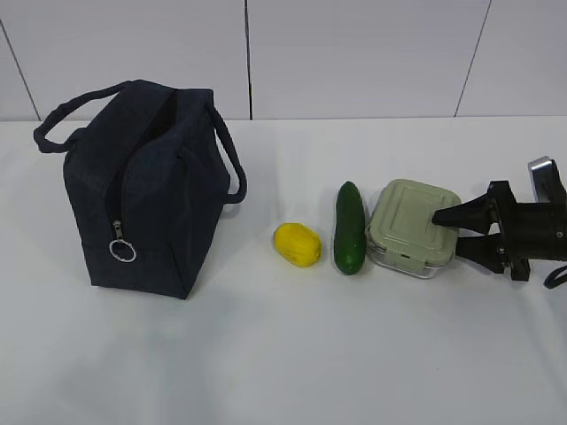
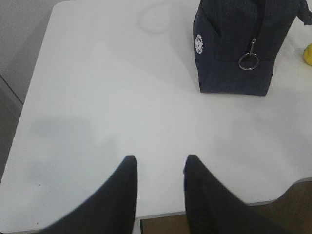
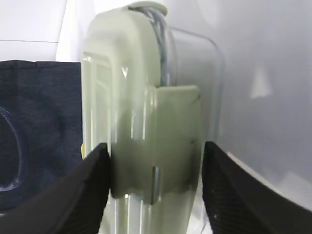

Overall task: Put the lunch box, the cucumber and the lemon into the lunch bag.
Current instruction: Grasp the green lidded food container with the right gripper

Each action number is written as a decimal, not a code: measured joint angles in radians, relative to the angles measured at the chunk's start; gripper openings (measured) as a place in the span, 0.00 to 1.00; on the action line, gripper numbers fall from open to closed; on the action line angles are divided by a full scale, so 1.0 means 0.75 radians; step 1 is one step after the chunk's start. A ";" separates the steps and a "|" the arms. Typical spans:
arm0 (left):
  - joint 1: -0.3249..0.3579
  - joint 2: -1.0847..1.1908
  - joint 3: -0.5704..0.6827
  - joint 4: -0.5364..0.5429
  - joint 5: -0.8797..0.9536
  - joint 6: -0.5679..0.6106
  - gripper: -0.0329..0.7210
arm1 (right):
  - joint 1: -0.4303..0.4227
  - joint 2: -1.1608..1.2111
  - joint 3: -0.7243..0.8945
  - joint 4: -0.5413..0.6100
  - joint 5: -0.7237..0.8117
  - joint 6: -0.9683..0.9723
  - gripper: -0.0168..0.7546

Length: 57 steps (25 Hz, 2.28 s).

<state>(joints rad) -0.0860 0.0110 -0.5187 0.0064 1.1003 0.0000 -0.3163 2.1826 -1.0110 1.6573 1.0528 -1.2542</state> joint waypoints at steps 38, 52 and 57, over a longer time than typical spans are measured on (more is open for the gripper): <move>0.000 0.000 0.000 0.000 0.000 0.000 0.36 | 0.000 0.000 0.000 -0.045 0.035 -0.020 0.54; 0.000 0.000 0.000 0.000 0.000 0.000 0.36 | 0.000 0.000 0.000 -0.071 0.046 -0.021 0.53; 0.000 0.000 0.000 0.000 0.000 0.000 0.36 | 0.000 0.000 0.000 -0.082 0.051 -0.021 0.52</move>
<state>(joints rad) -0.0860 0.0110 -0.5187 0.0064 1.1003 0.0000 -0.3163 2.1826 -1.0110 1.5955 1.0910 -1.2700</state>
